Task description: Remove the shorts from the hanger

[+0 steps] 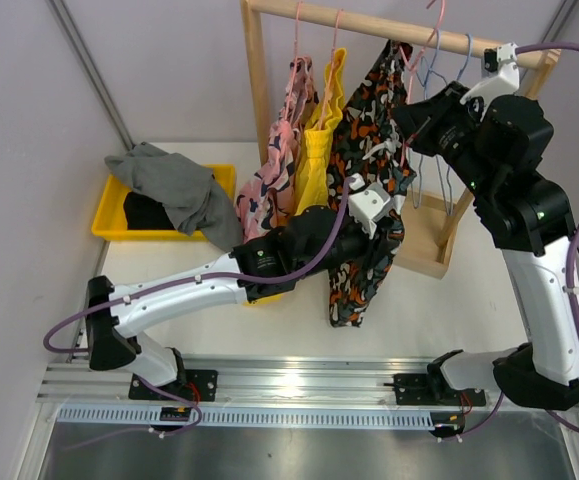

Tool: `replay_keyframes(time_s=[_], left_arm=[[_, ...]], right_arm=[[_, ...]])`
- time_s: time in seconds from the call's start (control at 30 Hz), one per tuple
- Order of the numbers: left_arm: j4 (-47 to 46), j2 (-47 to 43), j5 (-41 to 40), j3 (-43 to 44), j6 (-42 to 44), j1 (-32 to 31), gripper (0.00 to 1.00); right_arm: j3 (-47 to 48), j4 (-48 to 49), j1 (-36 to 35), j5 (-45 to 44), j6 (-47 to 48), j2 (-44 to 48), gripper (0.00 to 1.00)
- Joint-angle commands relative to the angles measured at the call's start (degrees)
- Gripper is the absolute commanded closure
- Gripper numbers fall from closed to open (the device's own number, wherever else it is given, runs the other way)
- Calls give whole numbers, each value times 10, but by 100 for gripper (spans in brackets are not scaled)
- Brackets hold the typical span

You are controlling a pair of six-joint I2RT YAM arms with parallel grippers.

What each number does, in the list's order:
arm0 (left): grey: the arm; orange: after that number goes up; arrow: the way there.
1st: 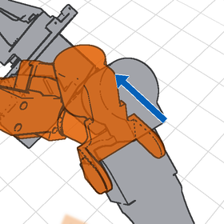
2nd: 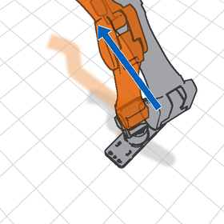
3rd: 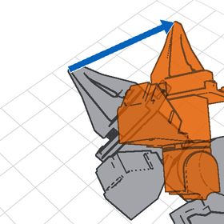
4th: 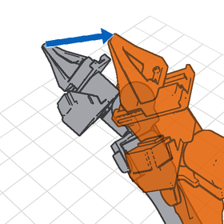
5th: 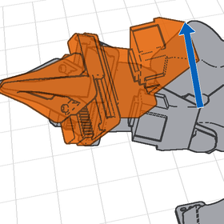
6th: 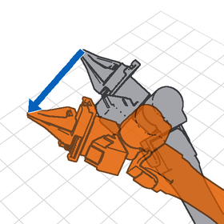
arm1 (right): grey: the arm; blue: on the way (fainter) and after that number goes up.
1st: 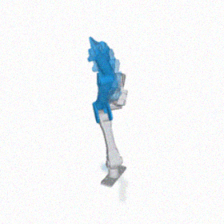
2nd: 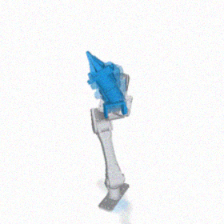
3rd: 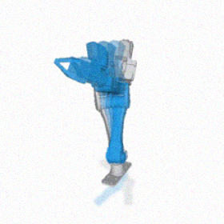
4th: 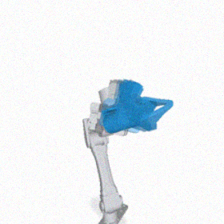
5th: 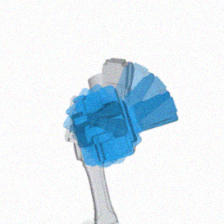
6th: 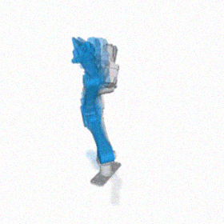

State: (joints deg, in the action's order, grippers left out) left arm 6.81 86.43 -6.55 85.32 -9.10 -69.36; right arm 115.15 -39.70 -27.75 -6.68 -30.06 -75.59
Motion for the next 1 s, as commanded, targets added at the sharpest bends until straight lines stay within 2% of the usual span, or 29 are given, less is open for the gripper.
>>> replay_keyframes(time_s=[0.0,0.03,0.07,0.27,0.3,0.37,0.4,0.47,0.57,0.7,0.8,0.97], left_arm=[[-49,5,-50,21,7,-2,72],[-54,2,-48,10,6,-2,92],[-61,1,-44,5,0,-2,100],[-101,-54,-36,-73,-16,-37,100],[-103,-64,-41,-112,-17,-48,100],[-108,-97,-69,-140,-26,-99,100],[-110,-108,-79,-189,-30,-117,100],[-124,-128,-109,-232,-55,-174,100],[-117,-137,-145,-271,-86,-220,100],[-99,-144,-192,-275,-96,-226,100],[-74,-143,-227,-242,-72,-211,100],[-14,-101,-231,-119,-46,-113,100]], right_arm=[[2,25,-4,3,-18,32,100],[2,24,-4,3,-18,32,100],[1,24,-4,3,-19,33,100],[-1,24,-2,-10,-9,33,100],[0,25,-2,-11,-7,31,100],[3,25,-2,-15,-1,28,100],[5,26,0,-17,1,26,100],[13,23,2,-22,7,19,100],[17,17,9,-23,10,12,100],[-11,15,14,-24,-3,24,100],[-27,2,13,-17,-16,45,100],[-96,-66,9,11,-57,118,100]])
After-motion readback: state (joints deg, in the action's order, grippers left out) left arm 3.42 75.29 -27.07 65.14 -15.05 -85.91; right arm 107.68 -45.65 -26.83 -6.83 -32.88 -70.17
